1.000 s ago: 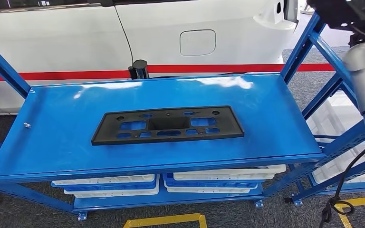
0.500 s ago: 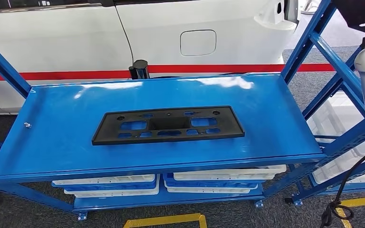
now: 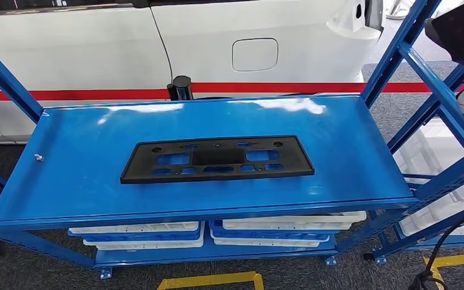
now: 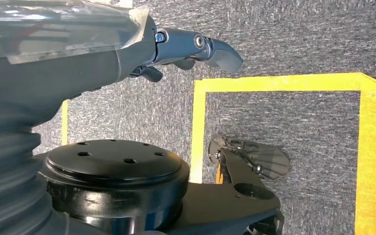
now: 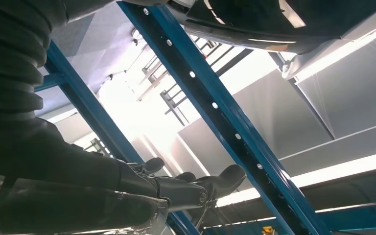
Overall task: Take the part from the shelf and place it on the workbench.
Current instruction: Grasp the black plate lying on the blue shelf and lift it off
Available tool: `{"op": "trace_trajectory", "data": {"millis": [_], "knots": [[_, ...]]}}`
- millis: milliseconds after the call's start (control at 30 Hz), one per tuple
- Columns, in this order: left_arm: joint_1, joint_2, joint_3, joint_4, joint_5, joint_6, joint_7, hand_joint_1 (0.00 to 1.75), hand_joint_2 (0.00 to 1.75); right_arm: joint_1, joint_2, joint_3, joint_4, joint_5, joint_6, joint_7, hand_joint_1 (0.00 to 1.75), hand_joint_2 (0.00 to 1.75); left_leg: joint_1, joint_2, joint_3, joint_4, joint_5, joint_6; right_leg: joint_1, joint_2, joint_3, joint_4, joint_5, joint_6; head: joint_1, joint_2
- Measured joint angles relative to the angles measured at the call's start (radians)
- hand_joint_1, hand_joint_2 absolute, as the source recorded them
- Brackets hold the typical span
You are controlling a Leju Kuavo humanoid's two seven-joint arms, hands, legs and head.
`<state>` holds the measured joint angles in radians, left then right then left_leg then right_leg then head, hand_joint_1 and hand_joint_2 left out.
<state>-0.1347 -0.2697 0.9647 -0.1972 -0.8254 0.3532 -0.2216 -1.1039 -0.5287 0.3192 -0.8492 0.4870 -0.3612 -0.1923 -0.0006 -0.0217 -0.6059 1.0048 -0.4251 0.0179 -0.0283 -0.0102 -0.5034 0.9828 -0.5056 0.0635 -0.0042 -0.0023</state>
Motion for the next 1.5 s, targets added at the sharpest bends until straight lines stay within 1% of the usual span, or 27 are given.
{"op": "trace_trajectory", "data": {"millis": [100,233,467,533,633,700,767,967,1067,1167,1333,1500], "knots": [[0.0,0.0,0.001,0.0,0.001,-0.004,-0.013,0.0,1.75,0.026,-0.016,-0.007,-0.031,-0.009,0.008,0.002,0.0,1.75,0.0,-0.004,0.0,0.0,0.0,0.0,0.0,-0.005,0.0,-0.001,0.0,0.0,0.0,0.0],[0.0,0.0,0.003,0.0,0.005,-0.006,-0.023,0.0,0.0,0.05,-0.03,-0.016,-0.06,-0.015,0.013,0.003,0.0,1.75,0.0,-0.007,0.0,0.0,0.0,0.0,0.0,-0.007,-0.001,-0.004,-0.001,0.0,0.0,0.0],[0.0,0.0,0.006,0.0,0.007,-0.01,-0.028,0.0,0.0,0.096,-0.03,-0.029,-0.087,-0.008,0.012,-0.003,0.0,1.75,-0.001,-0.006,-0.001,0.0,0.0,0.001,0.0,-0.007,0.007,-0.006,0.0,0.001,0.0,0.0],[0.0,0.001,0.006,0.0,0.003,-0.013,-0.025,0.0,0.0,0.098,-0.023,-0.027,-0.088,0.008,0.022,-0.008,0.0,1.75,-0.001,-0.005,-0.001,0.0,0.0,0.001,0.0,-0.006,0.007,-0.006,0.0,0.001,0.0,0.0],[0.0,0.001,0.005,0.0,-0.006,-0.016,-0.018,0.0,0.0,0.082,0.003,-0.018,-0.085,0.04,0.062,-0.015,0.0,1.75,-0.001,-0.002,-0.001,0.0,0.0,0.001,0.0,-0.004,0.007,-0.006,0.001,0.001,0.0,0.0],[-0.001,0.002,0.005,0.0,-0.011,-0.017,-0.013,0.0,0.0,0.059,0.031,0.0,-0.078,0.06,0.093,-0.017,0.0,1.75,-0.001,0.0,-0.001,0.0,0.0,0.001,0.001,-0.002,0.006,-0.005,0.001,0.001,0.0,0.0],[-0.002,0.002,0.004,0.0,-0.016,-0.018,-0.006,0.0,0.0,0.028,0.072,0.028,-0.063,0.076,0.125,-0.017,0.0,1.75,0.001,0.001,0.0,-0.001,0.0,0.001,0.003,0.0,0.006,-0.004,0.001,0.001,0.0,0.0],[-0.009,0.001,-0.008,0.0,-0.04,-0.025,0.02,0.0,0.0,-0.047,0.237,0.138,-0.018,0.116,0.228,-0.009,0.0,1.75,0.004,0.008,0.001,-0.001,0.0,0.0,0.005,0.007,0.003,-0.003,0.001,0.001,0.0,0.0],[-0.011,0.0,-0.014,0.0,-0.046,-0.027,0.027,0.0,0.0,-0.067,0.307,0.189,-0.009,0.128,0.257,0.004,0.0,1.75,0.005,0.006,0.001,-0.001,0.0,0.0,0.006,0.005,0.002,-0.003,0.0,0.0,0.0,0.0],[-0.012,0.0,-0.02,0.0,-0.047,-0.027,0.029,0.0,0.0,-0.082,0.342,0.213,-0.003,0.129,0.261,0.008,0.0,1.75,0.005,0.004,0.0,-0.001,0.0,0.0,0.006,0.004,0.002,-0.003,0.0,0.0,0.0,0.0],[-0.012,0.0,-0.024,0.0,-0.05,-0.027,0.03,0.0,0.0,-0.097,0.367,0.233,0.007,0.128,0.269,0.009,0.0,1.75,0.004,0.005,0.0,-0.001,0.0,0.0,0.005,0.005,0.002,-0.003,0.0,0.0,0.0,0.0],[-0.012,0.0,-0.027,0.0,-0.052,-0.032,0.029,0.0,0.0,-0.117,0.395,0.262,0.018,0.12,0.363,0.013,0.0,1.75,0.004,0.006,0.0,-0.001,0.0,0.0,0.005,0.005,0.002,-0.003,0.001,0.0,0.0,0.0]]}}
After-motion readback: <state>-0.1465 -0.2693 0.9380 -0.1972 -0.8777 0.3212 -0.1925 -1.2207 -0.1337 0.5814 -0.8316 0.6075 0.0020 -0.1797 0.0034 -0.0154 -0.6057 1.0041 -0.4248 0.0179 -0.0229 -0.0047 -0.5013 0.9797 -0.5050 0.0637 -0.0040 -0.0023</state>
